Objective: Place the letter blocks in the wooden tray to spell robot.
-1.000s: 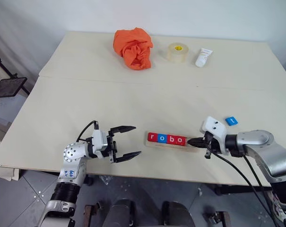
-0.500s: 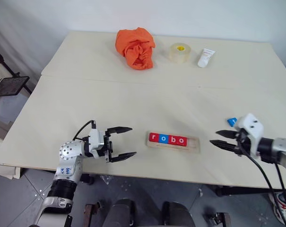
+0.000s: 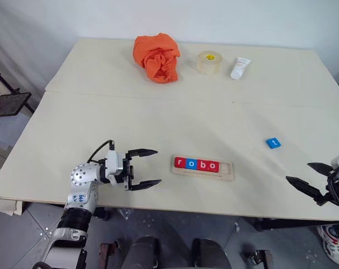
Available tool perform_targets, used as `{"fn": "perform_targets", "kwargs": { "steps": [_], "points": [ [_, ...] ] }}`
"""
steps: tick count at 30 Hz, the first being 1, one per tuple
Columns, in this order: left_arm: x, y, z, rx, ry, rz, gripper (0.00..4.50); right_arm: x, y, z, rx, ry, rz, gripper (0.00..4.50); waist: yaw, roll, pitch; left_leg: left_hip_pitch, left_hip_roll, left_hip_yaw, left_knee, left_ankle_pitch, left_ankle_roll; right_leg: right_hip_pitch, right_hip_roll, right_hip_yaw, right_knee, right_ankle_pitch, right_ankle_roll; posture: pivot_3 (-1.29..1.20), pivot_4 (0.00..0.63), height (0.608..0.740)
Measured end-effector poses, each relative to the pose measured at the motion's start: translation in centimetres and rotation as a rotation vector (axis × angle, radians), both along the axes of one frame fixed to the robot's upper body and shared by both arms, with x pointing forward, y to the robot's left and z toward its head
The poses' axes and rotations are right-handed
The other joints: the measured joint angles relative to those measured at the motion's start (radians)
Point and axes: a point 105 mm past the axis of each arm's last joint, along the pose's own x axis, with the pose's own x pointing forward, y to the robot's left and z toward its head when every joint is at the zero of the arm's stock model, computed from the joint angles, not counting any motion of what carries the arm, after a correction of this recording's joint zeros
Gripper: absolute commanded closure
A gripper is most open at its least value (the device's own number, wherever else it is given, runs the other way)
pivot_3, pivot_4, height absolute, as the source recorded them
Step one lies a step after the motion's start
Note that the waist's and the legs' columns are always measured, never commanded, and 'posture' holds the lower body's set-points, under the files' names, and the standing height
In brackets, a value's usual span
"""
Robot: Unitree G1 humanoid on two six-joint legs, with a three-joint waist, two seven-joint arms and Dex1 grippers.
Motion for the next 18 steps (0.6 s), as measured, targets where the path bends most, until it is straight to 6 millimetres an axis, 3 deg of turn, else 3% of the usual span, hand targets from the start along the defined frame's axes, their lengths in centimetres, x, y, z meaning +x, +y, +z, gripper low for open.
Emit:
{"fn": "perform_targets", "kwargs": {
  "steps": [7, 12, 18],
  "points": [
    [0.1, -0.1, 0.1, -0.003, 0.006, 0.0, 0.0, 1.6, -0.5, 0.6, 0.014, -0.051, -0.077, 0.04, 0.0, 0.0, 0.0, 0.0, 0.0, 0.0, 0.0, 0.0, 0.0, 0.0, 0.0, 0.0, 0.0, 0.0, 0.0, 0.0, 0.15, 0.74],
    [0.1, -0.4, 0.3, -0.017, 0.005, 0.003, 0.0, 6.1, -0.7, 0.1, 0.042, -0.034, -0.098, 0.04, -0.005, 0.001, 0.0, 0.001, 0.0, 0.002, 0.0, 0.001, 0.0, -0.001, 0.0, 0.001, 0.0, 0.0, 0.0, 0.0, 0.15, 0.74],
    [-0.1, -0.4, 0.6, -0.018, -0.007, 0.011, 0.0, 9.6, -0.8, 0.0, 0.042, -0.015, -0.101, 0.04, -0.002, 0.002, 0.0, 0.0, -0.001, 0.001, 0.0, 0.001, 0.001, -0.001, -0.001, 0.0, 0.001, 0.0, 0.0, 0.0, 0.15, 0.74]
  ]
}}
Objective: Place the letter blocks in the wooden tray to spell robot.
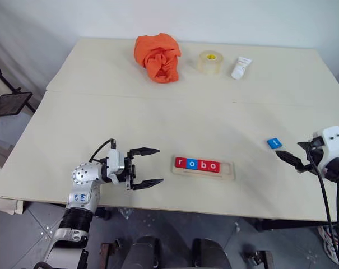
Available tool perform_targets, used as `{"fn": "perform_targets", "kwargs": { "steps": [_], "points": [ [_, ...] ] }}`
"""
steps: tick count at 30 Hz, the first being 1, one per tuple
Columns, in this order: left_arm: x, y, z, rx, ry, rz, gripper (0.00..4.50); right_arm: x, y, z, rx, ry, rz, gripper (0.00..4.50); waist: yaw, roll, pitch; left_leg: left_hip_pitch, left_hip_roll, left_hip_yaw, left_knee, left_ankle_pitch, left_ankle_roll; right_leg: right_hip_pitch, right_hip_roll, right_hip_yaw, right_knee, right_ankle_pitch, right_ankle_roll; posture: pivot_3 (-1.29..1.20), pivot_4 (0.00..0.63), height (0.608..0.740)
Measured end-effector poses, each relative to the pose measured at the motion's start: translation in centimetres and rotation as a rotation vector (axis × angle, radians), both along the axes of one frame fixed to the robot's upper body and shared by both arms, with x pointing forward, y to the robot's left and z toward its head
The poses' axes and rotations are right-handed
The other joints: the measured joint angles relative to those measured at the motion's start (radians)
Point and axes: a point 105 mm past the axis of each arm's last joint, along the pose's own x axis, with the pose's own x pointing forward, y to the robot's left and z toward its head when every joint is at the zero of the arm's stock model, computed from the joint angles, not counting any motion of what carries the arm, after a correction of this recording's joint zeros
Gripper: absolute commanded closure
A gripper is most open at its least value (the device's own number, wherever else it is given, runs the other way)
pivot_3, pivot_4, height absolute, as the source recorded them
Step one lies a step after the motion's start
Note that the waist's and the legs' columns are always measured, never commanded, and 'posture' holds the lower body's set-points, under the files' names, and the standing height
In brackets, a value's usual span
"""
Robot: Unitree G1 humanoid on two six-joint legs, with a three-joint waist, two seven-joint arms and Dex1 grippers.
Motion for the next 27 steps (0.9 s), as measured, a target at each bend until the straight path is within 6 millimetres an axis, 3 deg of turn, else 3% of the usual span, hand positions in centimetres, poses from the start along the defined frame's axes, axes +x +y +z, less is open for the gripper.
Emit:
{"fn": "perform_targets", "kwargs": {
  "steps": [7, 11, 17, 22, 27],
  "points": [
    [-0.6, 0.4, -0.2, 0.003, 0.003, 0.021, 0.0, 2.3, -0.1, -0.9, -0.005, 0.043, -0.012, 0.04, -0.003, 0.0, 0.0, 0.0, 0.0, 0.0, 0.0, 0.0, 0.0, 0.0, 0.0, 0.0, 0.0, 0.0, 0.0, 0.0, 0.15, 0.74],
    [-0.8, 0.5, -0.3, -0.001, 0.003, 0.034, 0.0, 3.1, 0.1, -1.5, 0.016, 0.068, -0.024, 0.92, -0.009, 0.0, 0.0, 0.0, 0.001, 0.0, 0.0, 0.0, 0.0, 0.0, 0.0, -0.001, 0.0, 0.0, 0.0, 0.0, 0.15, 0.74],
    [-0.8, 0.5, -0.3, -0.003, 0.002, 0.039, 0.0, 3.1, 0.2, -1.6, 0.019, 0.066, -0.023, 2.96, -0.004, 0.0, 0.0, 0.0, 0.001, 0.0, 0.0, 0.0, 0.0, 0.0, 0.0, 0.0, 0.0, 0.0, 0.0, 0.0, 0.15, 0.74],
    [-0.4, 0.2, 0.0, -0.01, -0.006, 0.031, 0.0, 2.2, 0.4, -1.6, -0.003, 0.039, -0.064, 3.04, 0.003, 0.0, 0.0, -0.001, 0.001, -0.001, 0.0, 0.0, 0.0, 0.0, 0.0, -0.001, 0.0, 0.0, 0.0, 0.0, 0.15, 0.74],
    [0.1, 0.2, -0.2, -0.009, 0.007, 0.023, 0.0, -0.3, 3.1, -2.3, 0.026, 0.024, -0.099, 3.04, 0.003, 0.0, 0.0, -0.002, 0.0, -0.001, 0.0, 0.0, 0.0, -0.002, 0.0, 0.0, 0.002, 0.0, 0.0, 0.0, 0.15, 0.74]
  ]
}}
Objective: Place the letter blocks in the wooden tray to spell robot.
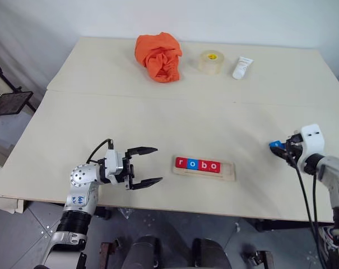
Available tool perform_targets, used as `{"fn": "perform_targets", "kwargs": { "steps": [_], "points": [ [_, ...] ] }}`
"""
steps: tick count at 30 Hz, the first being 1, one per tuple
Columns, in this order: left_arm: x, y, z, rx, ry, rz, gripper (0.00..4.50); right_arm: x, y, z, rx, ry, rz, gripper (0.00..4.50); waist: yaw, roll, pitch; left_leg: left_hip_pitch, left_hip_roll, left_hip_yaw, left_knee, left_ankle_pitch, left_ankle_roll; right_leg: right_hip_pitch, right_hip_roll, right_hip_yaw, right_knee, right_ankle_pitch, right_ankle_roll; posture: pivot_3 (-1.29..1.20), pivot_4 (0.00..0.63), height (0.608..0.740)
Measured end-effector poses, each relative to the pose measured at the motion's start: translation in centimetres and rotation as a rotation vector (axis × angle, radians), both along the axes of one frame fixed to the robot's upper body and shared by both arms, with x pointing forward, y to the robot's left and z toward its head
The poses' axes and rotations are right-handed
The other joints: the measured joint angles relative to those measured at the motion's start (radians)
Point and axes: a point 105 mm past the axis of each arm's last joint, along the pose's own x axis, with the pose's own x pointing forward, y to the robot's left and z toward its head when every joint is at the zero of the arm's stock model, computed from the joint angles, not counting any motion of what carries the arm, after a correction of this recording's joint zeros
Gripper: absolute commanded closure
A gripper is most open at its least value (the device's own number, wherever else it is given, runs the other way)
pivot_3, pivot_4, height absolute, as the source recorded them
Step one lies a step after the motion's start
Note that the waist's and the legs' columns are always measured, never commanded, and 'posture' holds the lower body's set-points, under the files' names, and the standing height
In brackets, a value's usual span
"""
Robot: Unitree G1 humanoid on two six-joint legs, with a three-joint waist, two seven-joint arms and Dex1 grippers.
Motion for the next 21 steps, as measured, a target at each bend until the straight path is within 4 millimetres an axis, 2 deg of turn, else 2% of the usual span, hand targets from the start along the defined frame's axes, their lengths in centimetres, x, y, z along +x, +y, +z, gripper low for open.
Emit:
{"fn": "perform_targets", "kwargs": {
  "steps": [6, 9, 12, 14, 16, 21],
  "points": [
    [0.6, -0.5, 0.1, -0.008, -0.004, -0.025, 0.0, -2.7, 1.7, 0.7, 0.014, -0.033, -0.086, 3.04, -0.001, 0.0, 0.0, 0.0, 0.0, 0.0, 0.0, 0.0, 0.0, 0.0, 0.0, 0.001, 0.001, 0.0, 0.0, 0.0, 0.15, 0.74],
    [0.8, -0.8, 0.1, -0.011, -0.006, -0.042, 0.0, -4.6, 3.4, -0.3, 0.05, -0.016, -0.124, 3.04, 0.0, 0.0, 0.0, 0.001, 0.0, 0.0, -0.001, 0.0, 0.0, -0.001, 0.0, 0.001, 0.002, 0.0, 0.0, 0.0, 0.15, 0.74],
    [0.9, -0.9, 0.0, -0.012, -0.004, -0.052, 0.0, -5.5, 4.1, -1.4, 0.083, 0.017, -0.157, 3.04, -0.001, 0.0, 0.0, 0.001, -0.001, 0.0, 0.0, 0.0, 0.0, -0.001, 0.0, 0.002, 0.002, 0.0, 0.0, 0.0, 0.15, 0.74],
    [1.0, -0.9, 0.1, -0.009, -0.009, -0.06, 0.0, -5.8, 4.4, -1.4, 0.082, 0.017, -0.17, 3.04, -0.002, 0.0, 0.0, 0.001, -0.001, 0.0, 0.0, 0.0, 0.0, -0.001, 0.0, 0.002, 0.002, 0.0, 0.0, 0.0, 0.15, 0.74],
    [1.1, -1.0, 0.1, -0.011, -0.007, -0.065, 0.0, -6.1, 4.6, -1.3, 0.082, 0.006, -0.176, 2.31, -0.002, 0.0, 0.0, 0.001, -0.001, 0.0, 0.0, 0.0, 0.0, -0.001, 0.0, 0.002, 0.002, 0.0, 0.0, 0.0, 0.15, 0.74],
    [1.0, -1.0, -0.1, -0.008, -0.002, -0.075, 0.0, -6.6, 5.0, -1.7, 0.08, 0.021, -0.164, 0.8, -0.003, 0.0, 0.0, 0.001, -0.001, 0.001, 0.0, 0.0, 0.0, -0.001, 0.0, 0.002, 0.002, 0.0, 0.0, 0.0, 0.15, 0.74]
  ]
}}
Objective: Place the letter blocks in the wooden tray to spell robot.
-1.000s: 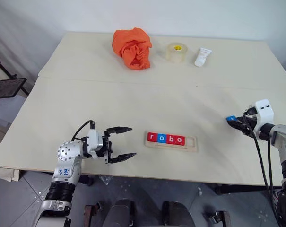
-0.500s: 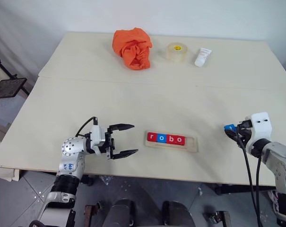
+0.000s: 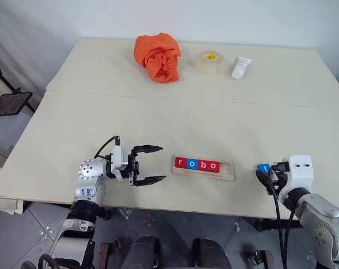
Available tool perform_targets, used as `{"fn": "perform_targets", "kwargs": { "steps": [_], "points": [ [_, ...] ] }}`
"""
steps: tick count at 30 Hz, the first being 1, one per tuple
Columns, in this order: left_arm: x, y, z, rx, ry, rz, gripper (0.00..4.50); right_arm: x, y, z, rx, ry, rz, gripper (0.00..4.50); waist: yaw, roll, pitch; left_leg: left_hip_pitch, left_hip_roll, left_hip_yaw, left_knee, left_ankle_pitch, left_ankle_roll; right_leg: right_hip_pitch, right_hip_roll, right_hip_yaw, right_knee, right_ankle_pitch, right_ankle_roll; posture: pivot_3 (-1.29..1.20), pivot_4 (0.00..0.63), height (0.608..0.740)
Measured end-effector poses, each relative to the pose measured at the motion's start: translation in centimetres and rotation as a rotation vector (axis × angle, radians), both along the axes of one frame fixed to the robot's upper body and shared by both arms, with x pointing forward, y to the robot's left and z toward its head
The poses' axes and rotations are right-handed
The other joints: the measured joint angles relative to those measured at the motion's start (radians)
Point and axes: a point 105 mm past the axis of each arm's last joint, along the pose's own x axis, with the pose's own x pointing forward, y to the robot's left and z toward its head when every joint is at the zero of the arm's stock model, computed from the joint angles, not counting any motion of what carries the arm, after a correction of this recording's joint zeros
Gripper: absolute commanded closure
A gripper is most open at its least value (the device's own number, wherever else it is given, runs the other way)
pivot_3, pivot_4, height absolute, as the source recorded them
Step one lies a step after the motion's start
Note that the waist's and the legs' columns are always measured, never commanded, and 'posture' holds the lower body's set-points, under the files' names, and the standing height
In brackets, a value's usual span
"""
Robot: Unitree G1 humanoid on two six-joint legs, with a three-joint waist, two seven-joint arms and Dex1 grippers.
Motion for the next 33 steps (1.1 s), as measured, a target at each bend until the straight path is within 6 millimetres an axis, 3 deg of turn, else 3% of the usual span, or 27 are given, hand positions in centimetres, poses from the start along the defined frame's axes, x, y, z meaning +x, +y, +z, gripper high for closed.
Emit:
{"fn": "perform_targets", "kwargs": {
  "steps": [2, 6, 10, 13, 20, 32, 33],
  "points": [
    [0.0, 0.0, 0.0, 0.001, 0.0, -0.003, 0.0, -0.2, 0.5, 0.1, 0.001, -0.005, 0.022, 0.08, 0.0, 0.0, 0.0, 0.0, 0.0, 0.0, 0.0, 0.0, 0.0, 0.0, 0.0, 0.0, 0.0, 0.0, 0.0, 0.0, 0.15, 0.74],
    [0.0, 0.0, 0.0, 0.001, 0.0, -0.003, 0.0, -0.5, 0.7, 0.4, -0.018, 0.002, 0.084, 0.03, 0.0, 0.0, 0.0, 0.0, 0.0, 0.0, 0.0, 0.0, 0.0, 0.0, 0.0, 0.0, 0.0, 0.0, 0.0, 0.0, 0.15, 0.74],
    [-0.1, 0.1, 0.0, -0.001, 0.005, 0.011, 0.0, -1.9, 0.4, 2.4, -0.281, 0.093, 0.432, 0.03, 0.001, -0.001, 0.0, 0.001, 0.0, 0.0, 0.0, -0.001, 0.002, 0.002, 0.001, 0.001, -0.003, 0.0, 0.0, 0.0, 0.15, 0.74],
    [-0.3, -0.2, 0.2, -0.007, -0.004, 0.003, 0.0, -1.8, 0.1, 2.6, -0.335, 0.13, 0.567, 0.03, -0.001, -0.002, 0.0, 0.001, 0.0, 0.001, 0.0, 0.0, 0.002, 0.004, 0.0, 0.001, -0.004, 0.0, 0.0, 0.0, 0.15, 0.74],
    [-0.9, -0.3, 0.1, -0.011, 0.001, 0.016, 0.0, 0.7, -3.1, 4.0, -0.509, 0.217, 0.809, 0.03, -0.002, -0.002, 0.0, 0.001, 0.001, 0.002, 0.001, 0.0, 0.002, 0.004, 0.0, 0.0, -0.006, 0.0, 0.0, 0.0, 0.15, 0.74],
    [-2.2, 0.4, -0.2, -0.013, 0.008, 0.077, 0.0, 4.2, -3.9, 2.4, -0.543, 0.306, 1.077, 0.03, -0.002, -0.002, 0.0, 0.001, 0.001, 0.0, 0.001, 0.0, 0.001, 0.004, 0.0, -0.001, -0.007, 0.0, 0.0, 0.0, 0.15, 0.74],
    [-2.3, 0.6, -0.2, -0.012, 0.007, 0.086, 0.0, 4.5, -3.9, 2.3, -0.552, 0.309, 1.098, 0.21, -0.003, -0.002, 0.0, 0.001, 0.001, 0.0, 0.001, 0.0, 0.001, 0.005, 0.0, -0.001, -0.007, 0.0, 0.0, 0.0, 0.15, 0.74]
  ]
}}
